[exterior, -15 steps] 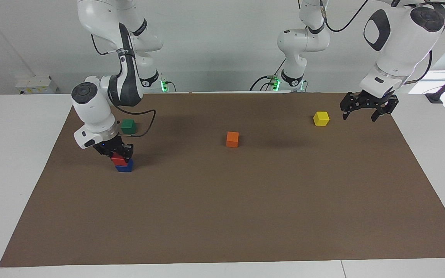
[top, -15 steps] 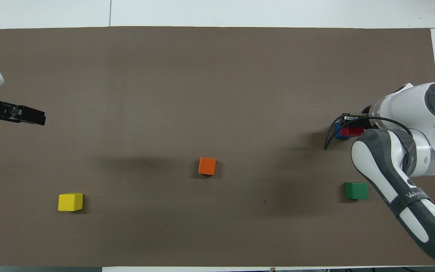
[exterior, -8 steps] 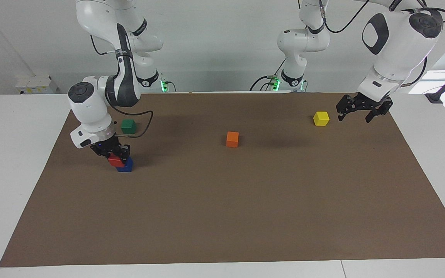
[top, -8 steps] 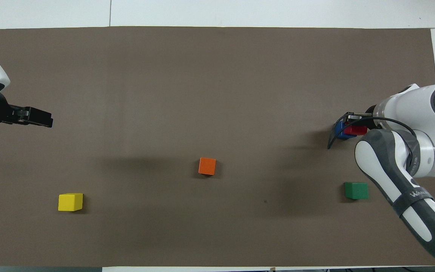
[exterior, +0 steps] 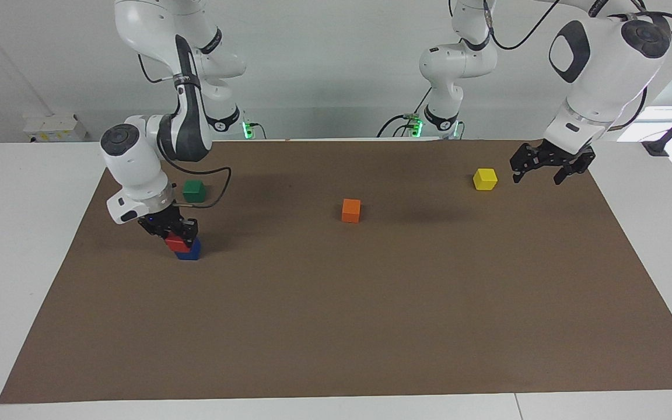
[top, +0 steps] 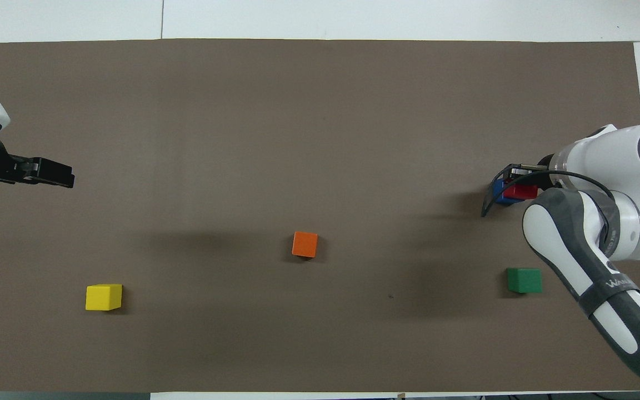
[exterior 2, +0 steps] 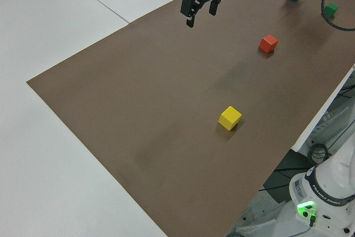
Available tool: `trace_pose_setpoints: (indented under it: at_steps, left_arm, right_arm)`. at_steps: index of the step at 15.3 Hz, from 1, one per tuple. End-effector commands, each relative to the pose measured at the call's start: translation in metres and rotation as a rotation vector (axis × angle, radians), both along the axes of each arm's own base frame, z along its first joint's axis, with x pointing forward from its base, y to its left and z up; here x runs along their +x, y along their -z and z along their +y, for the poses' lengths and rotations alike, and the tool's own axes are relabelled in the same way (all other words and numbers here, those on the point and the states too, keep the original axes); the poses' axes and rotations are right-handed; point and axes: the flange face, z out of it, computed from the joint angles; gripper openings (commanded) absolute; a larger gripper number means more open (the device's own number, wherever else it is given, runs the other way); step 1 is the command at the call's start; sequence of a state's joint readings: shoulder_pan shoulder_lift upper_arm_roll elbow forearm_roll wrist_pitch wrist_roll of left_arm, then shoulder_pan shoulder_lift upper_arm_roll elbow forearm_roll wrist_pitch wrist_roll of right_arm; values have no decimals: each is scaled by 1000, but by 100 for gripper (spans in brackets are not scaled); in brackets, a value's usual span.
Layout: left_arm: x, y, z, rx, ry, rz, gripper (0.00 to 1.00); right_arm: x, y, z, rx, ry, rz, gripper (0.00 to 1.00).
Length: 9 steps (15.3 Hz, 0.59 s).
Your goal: Transfer red block to right arm and stack on blue block
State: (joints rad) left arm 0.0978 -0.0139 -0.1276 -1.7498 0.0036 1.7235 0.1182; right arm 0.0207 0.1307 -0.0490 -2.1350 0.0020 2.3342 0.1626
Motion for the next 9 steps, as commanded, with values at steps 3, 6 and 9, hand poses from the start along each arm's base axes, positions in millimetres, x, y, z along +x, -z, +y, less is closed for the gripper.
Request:
trace_pose_setpoints:
  at_steps: [3, 6, 9]
  left_arm:
    - [-7, 1, -2, -11, -11, -1, 100]
    - [-4, -5, -6, -6, 1, -6, 100]
    - [-2, -15, -24, -2, 25, 6, 100]
  right_arm:
    - [-5, 0, -2, 17, 20, -12, 100]
    - [-4, -1, -2, 15, 17, -9, 100]
    - [1, -24, -1, 16, -1, 7, 100]
